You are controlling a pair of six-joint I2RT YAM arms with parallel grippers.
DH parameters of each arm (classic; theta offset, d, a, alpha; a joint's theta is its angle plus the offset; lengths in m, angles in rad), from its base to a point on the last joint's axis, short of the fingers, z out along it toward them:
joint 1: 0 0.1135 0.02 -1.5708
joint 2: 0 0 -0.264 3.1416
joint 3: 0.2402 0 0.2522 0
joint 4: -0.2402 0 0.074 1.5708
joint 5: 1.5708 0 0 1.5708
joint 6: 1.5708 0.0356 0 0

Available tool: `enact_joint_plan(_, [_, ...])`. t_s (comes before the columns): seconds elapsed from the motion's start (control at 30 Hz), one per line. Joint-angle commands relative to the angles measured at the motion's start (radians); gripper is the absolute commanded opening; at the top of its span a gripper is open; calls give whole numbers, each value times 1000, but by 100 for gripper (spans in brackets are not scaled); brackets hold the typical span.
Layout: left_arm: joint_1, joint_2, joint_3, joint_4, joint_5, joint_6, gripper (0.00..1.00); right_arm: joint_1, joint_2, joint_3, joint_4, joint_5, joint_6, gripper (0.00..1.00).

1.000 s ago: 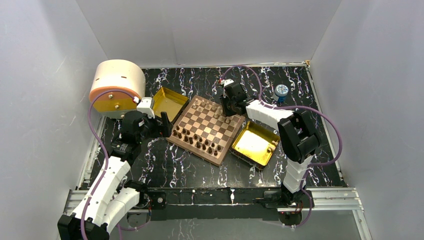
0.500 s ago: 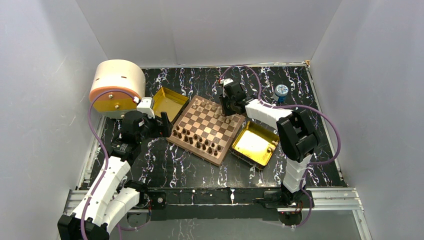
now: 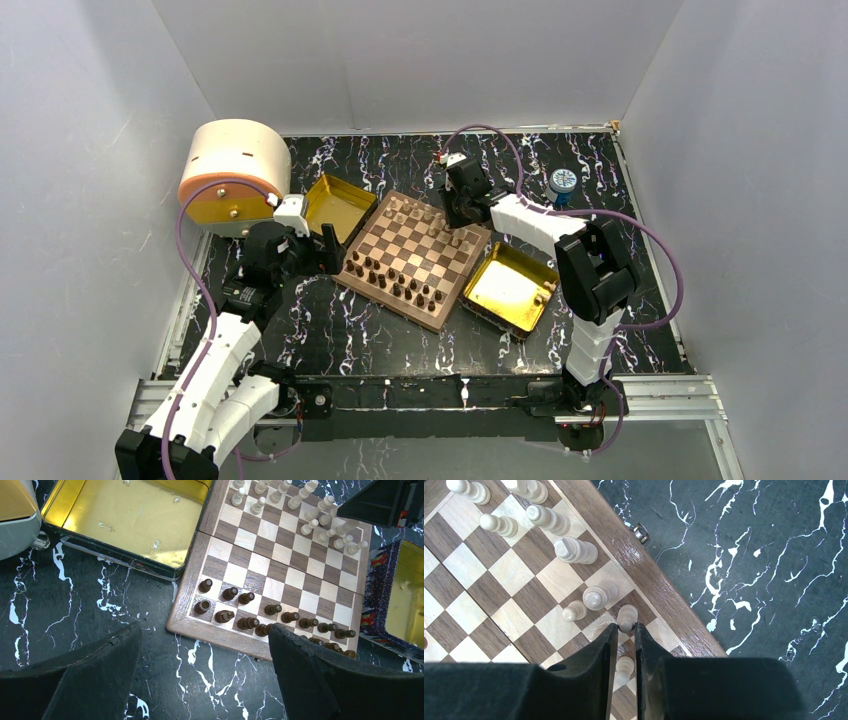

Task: Set up the chess pieces on the board
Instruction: Place the chess piece on the chessboard.

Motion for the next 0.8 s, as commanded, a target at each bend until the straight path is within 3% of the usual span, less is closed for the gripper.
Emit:
enact_joint_plan(0.0, [-2, -11, -2, 14, 7, 10, 94, -3, -11, 42, -6, 13, 7, 26])
enact_joint_plan(0.77, [-1, -10, -3, 15, 10, 9, 94, -5, -6, 51, -20, 12, 5, 24])
